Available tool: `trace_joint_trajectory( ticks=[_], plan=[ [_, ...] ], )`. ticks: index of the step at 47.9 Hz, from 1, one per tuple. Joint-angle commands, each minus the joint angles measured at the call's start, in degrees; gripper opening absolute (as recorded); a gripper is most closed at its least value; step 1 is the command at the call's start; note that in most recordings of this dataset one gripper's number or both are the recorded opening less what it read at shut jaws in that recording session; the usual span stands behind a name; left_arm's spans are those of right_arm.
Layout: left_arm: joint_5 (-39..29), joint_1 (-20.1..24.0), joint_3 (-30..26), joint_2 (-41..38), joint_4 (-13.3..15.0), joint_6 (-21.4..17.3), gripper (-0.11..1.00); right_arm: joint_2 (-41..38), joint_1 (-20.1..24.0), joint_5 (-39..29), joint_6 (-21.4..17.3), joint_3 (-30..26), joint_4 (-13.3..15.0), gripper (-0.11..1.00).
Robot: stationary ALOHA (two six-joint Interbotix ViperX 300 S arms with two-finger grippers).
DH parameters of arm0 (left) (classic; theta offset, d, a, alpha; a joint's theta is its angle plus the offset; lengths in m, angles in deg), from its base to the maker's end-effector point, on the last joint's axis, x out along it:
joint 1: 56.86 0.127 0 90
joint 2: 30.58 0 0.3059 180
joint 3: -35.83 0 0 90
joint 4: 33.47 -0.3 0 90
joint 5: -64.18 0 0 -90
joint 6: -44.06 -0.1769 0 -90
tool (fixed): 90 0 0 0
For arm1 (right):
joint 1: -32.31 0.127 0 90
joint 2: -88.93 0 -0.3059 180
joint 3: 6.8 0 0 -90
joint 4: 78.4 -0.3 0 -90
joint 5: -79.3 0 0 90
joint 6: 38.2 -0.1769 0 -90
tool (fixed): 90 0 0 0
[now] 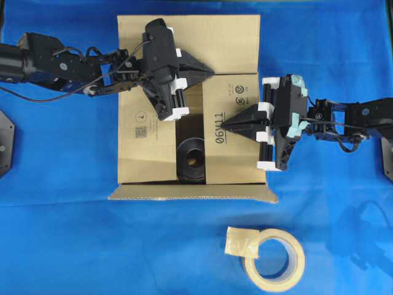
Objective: Close the cardboard box.
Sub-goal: 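Push the back flap down with the left gripper while right holds, then move the right gripper down toward the front flap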
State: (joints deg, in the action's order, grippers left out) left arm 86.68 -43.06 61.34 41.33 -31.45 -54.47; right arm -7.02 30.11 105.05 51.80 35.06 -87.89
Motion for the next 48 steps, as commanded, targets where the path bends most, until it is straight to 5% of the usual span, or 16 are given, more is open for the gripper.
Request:
trace_joint_trajectory(
  ticks=[1, 35, 48],
  plan=[
    [0.8, 0.3, -0.9, 0.0, -0.1, -0.1, 0.0, 0.4, -0.1, 0.6, -0.1, -1.2, -0.1, 0.0],
    [2.3, 1.1, -0.9, -0.5, 0.0, -0.1, 0.0, 0.9, 0.5, 0.2, -0.1, -1.5, -0.1, 0.0],
    [2.1, 1.1, -0.6, -0.4, 0.0, -0.1, 0.0, 10.7, 5.2, -3.6, -0.1, -1.8, -0.1, 0.0]
  ],
)
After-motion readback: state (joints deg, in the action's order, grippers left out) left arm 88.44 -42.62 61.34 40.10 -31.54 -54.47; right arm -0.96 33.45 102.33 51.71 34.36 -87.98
